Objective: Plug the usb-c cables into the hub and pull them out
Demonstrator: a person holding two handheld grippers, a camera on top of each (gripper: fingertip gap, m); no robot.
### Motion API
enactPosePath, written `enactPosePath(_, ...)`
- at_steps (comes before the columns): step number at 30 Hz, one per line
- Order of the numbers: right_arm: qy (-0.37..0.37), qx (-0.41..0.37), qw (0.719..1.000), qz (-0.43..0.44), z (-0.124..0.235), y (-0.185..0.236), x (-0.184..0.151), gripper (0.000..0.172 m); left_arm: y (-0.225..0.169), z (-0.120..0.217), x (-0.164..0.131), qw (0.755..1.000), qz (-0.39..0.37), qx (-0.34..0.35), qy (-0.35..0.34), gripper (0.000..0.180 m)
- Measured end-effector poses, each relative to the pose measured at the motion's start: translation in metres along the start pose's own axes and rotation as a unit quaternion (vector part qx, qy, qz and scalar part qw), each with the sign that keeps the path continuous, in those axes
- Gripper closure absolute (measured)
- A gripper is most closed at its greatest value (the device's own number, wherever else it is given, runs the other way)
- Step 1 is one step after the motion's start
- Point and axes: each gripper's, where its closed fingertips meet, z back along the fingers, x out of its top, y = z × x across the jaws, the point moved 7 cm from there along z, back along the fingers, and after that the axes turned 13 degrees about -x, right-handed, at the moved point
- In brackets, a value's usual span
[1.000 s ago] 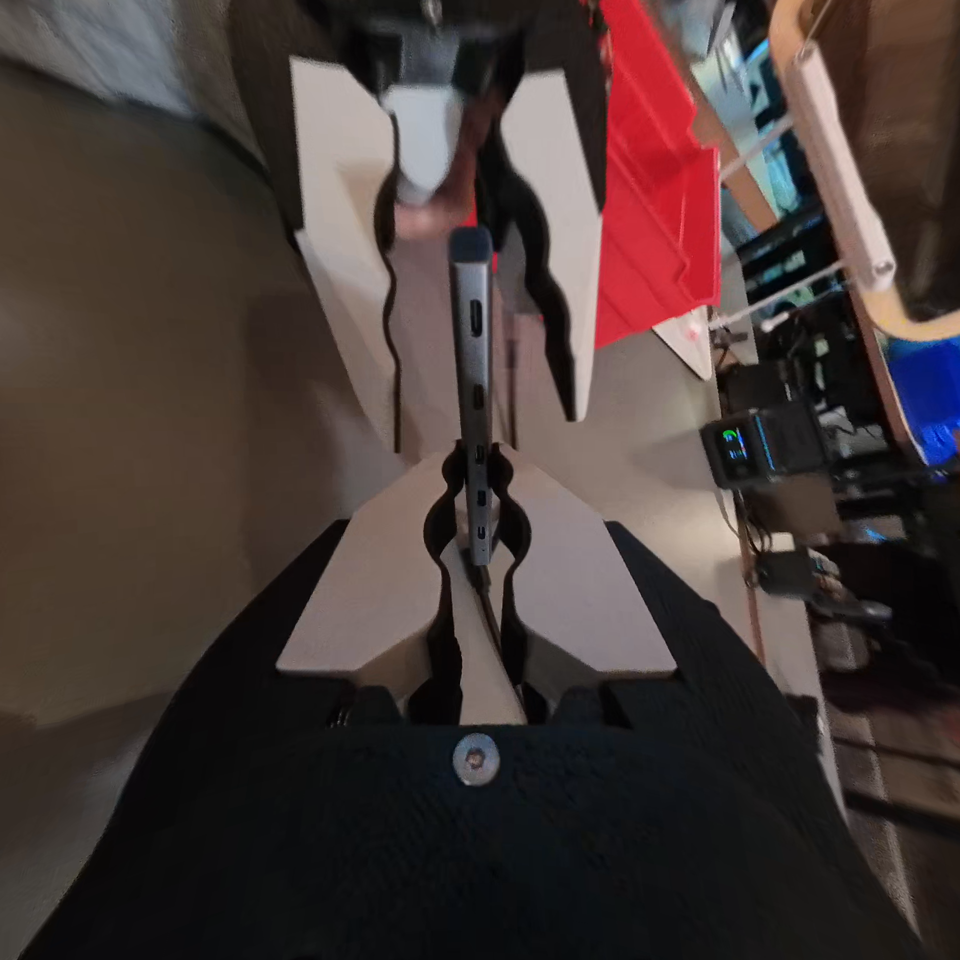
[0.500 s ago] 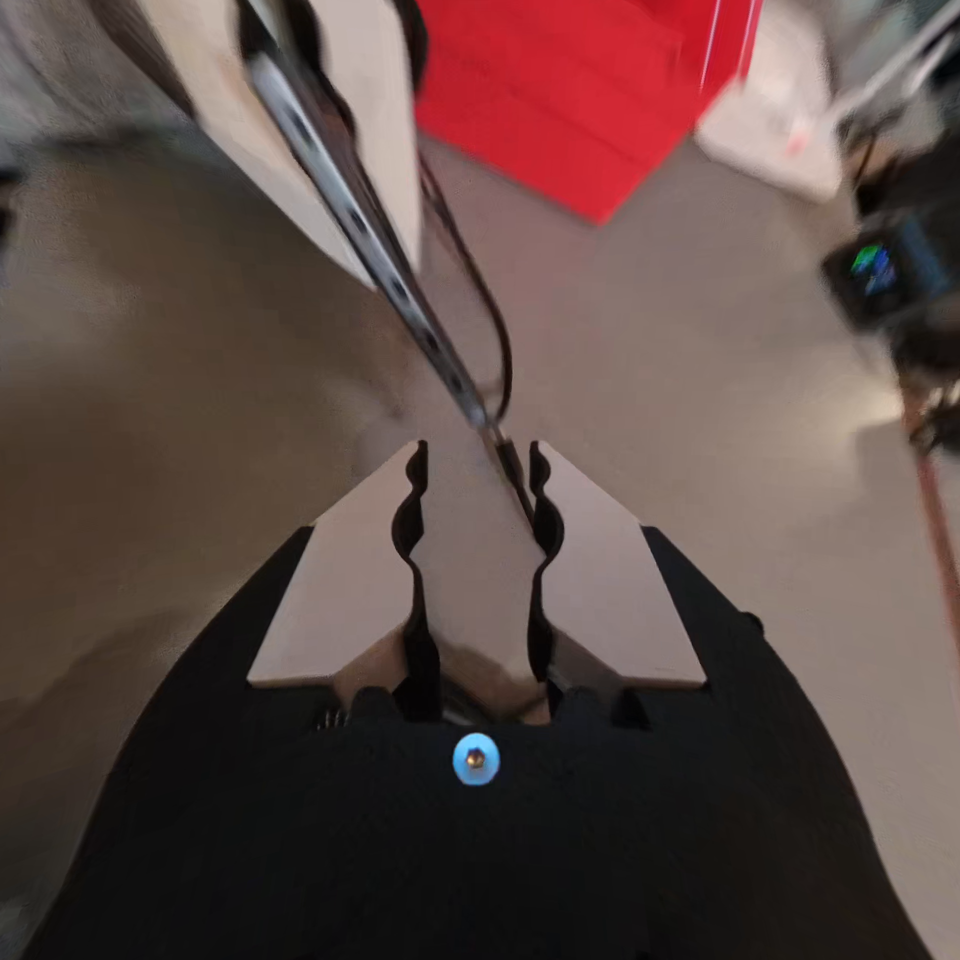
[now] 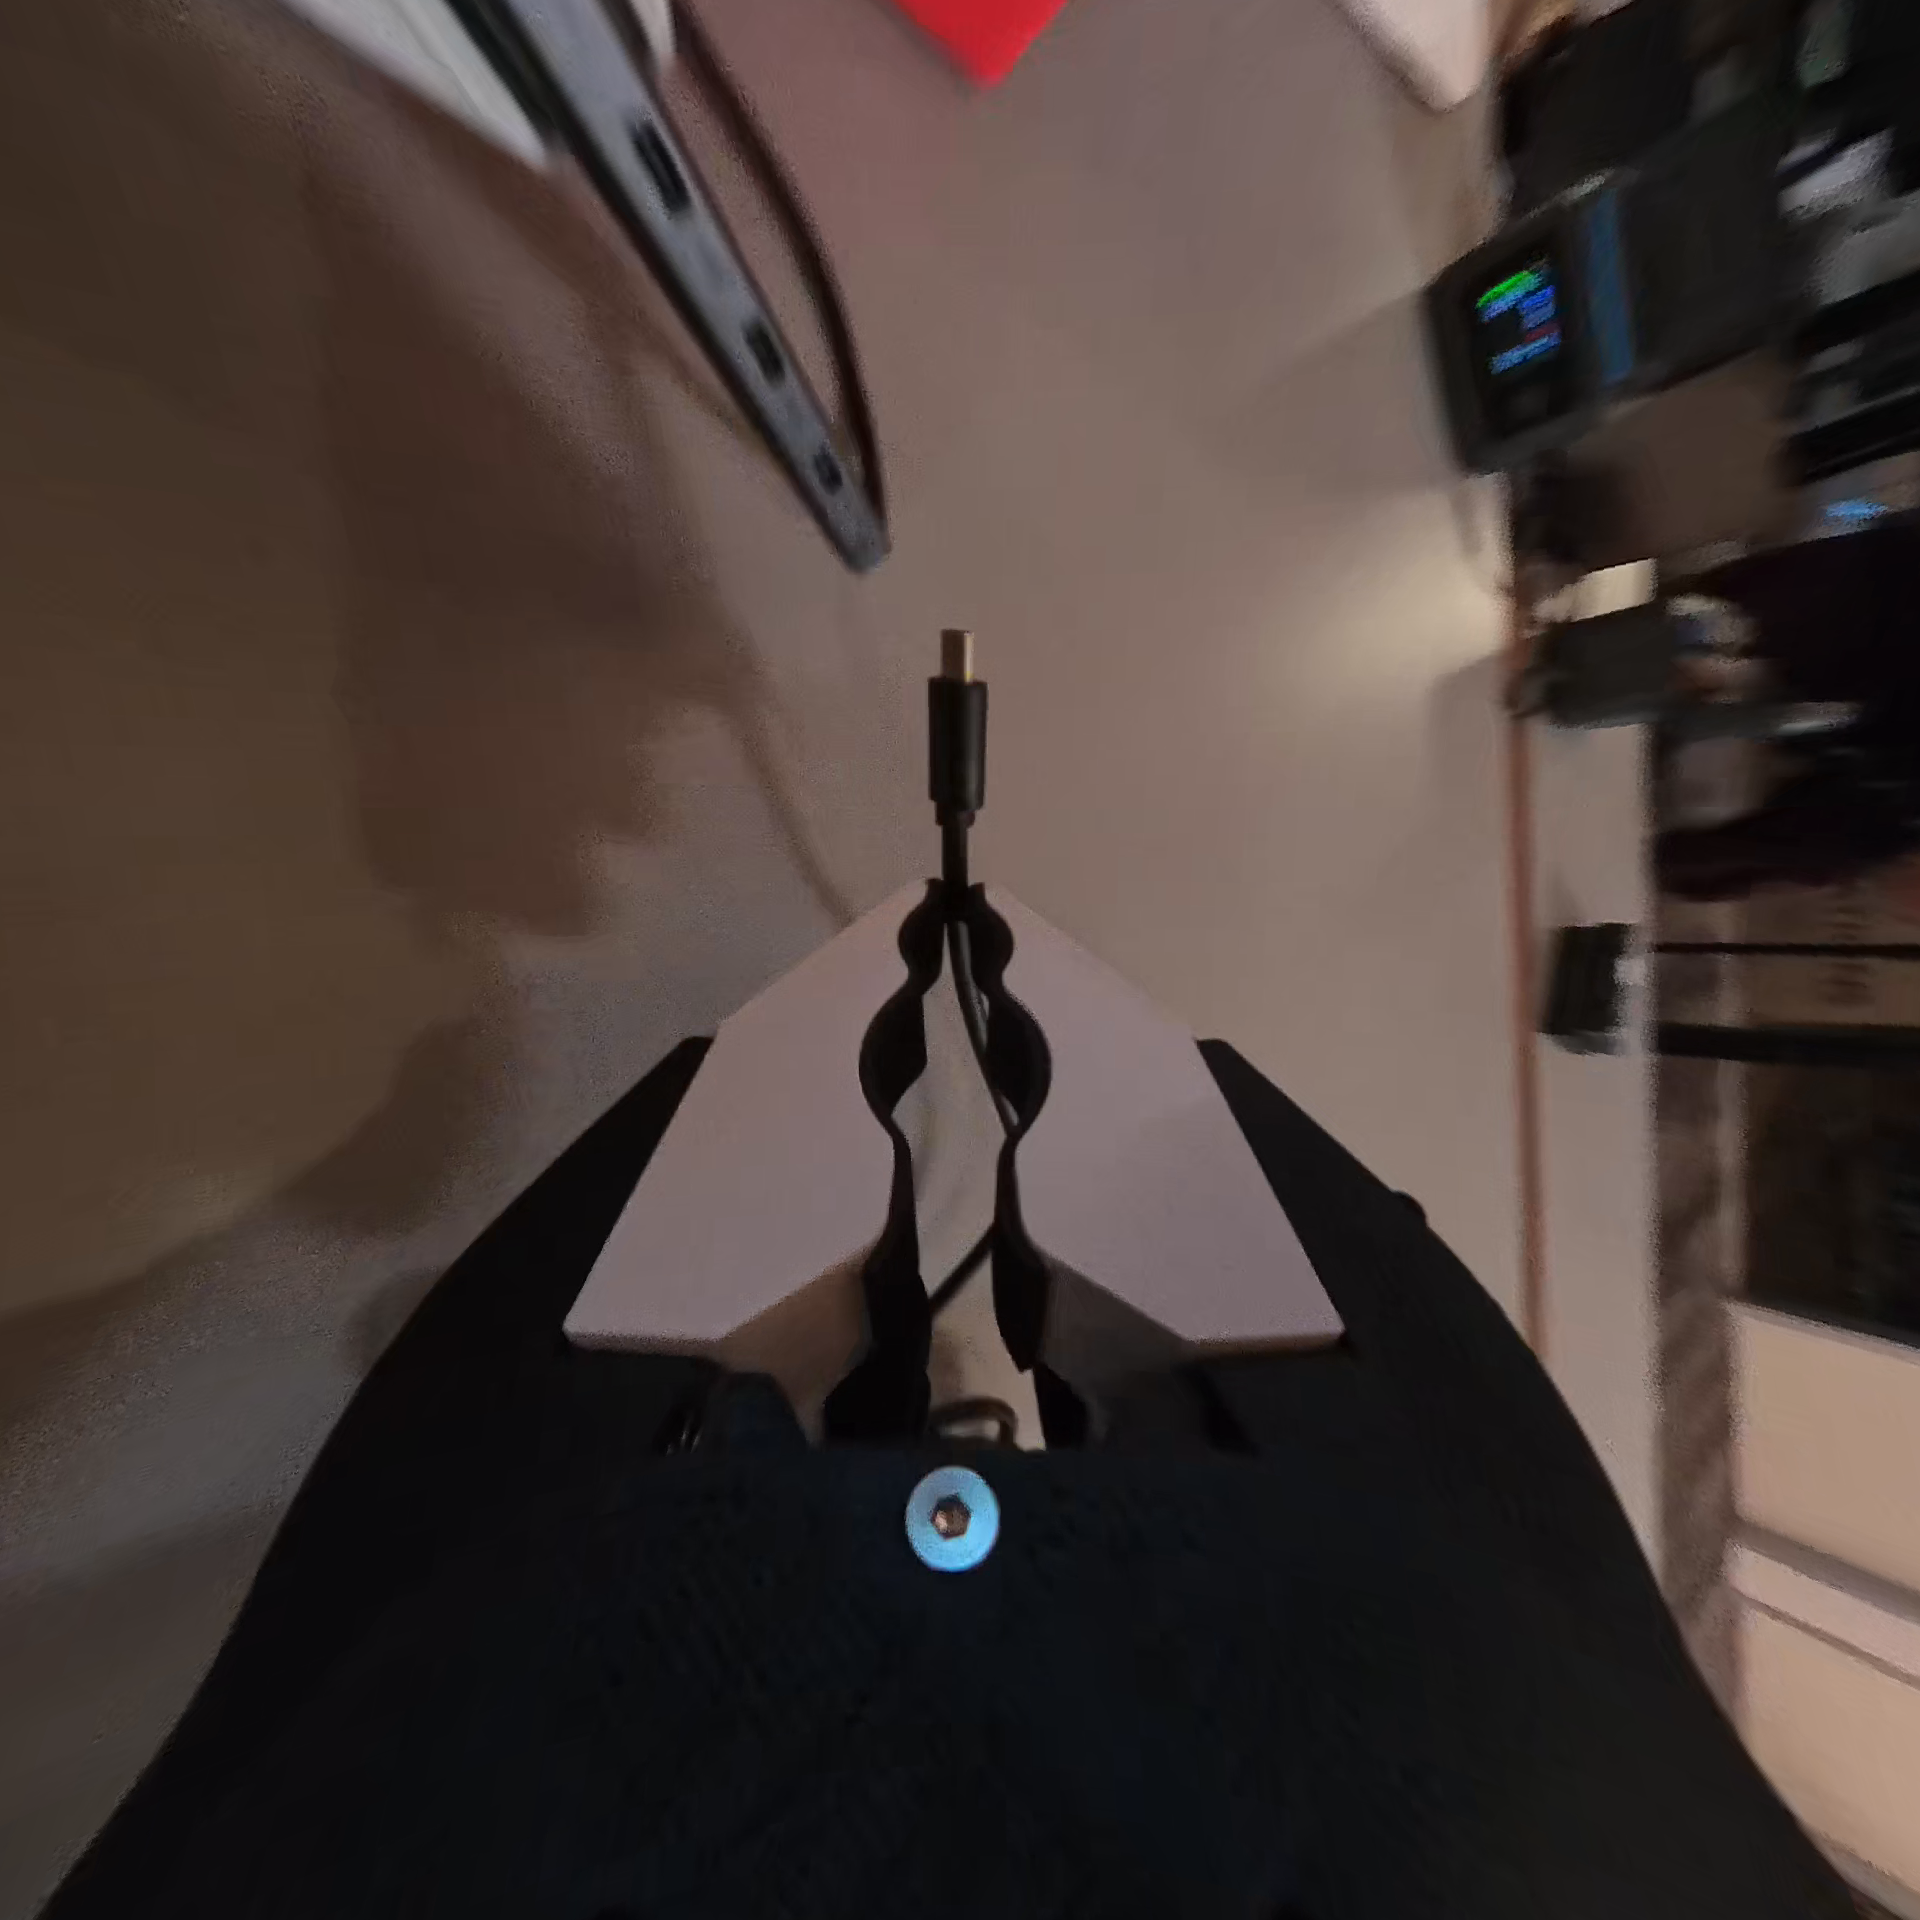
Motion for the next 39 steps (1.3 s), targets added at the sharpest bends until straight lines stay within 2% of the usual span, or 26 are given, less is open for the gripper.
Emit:
enactPosePath(2, -0.008, -0.056, 0.998, 0.03, 0.015, 0.0, 0.016, 0.171, 0.003, 0.001, 0.0, 1.0, 0.011, 0.012, -0.003, 0.173)
enactPosePath(5, 0.01, -0.117, 0.984, 0.13, 0.029, 0.013, 0.034, 0.171, 0.003, 0.0, -0.001, 1.0, 0.006, 0.019, 0.006, 0.173)
enactPosePath(8, 0.046, -0.161, 0.961, 0.222, 0.029, 0.023, 0.041, 0.17, -0.001, -0.003, 0.0, 1.0, -0.012, 0.02, 0.018, 0.173)
enactPosePath(13, 0.069, -0.227, 0.927, 0.289, 0.024, 0.024, 0.041, 0.17, -0.004, -0.005, 0.0, 0.999, -0.027, 0.022, 0.031, 0.173)
enactPosePath(30, 0.064, -0.277, 0.862, 0.419, 0.017, 0.021, 0.044, 0.171, 0.001, -0.005, -0.001, 0.999, 0.024, 0.03, 0.028, 0.173)
enactPosePath(39, 0.1, -0.263, 0.849, 0.448, 0.011, 0.02, 0.038, 0.17, -0.004, -0.012, 0.003, 0.998, 0.014, 0.036, 0.058, 0.173)
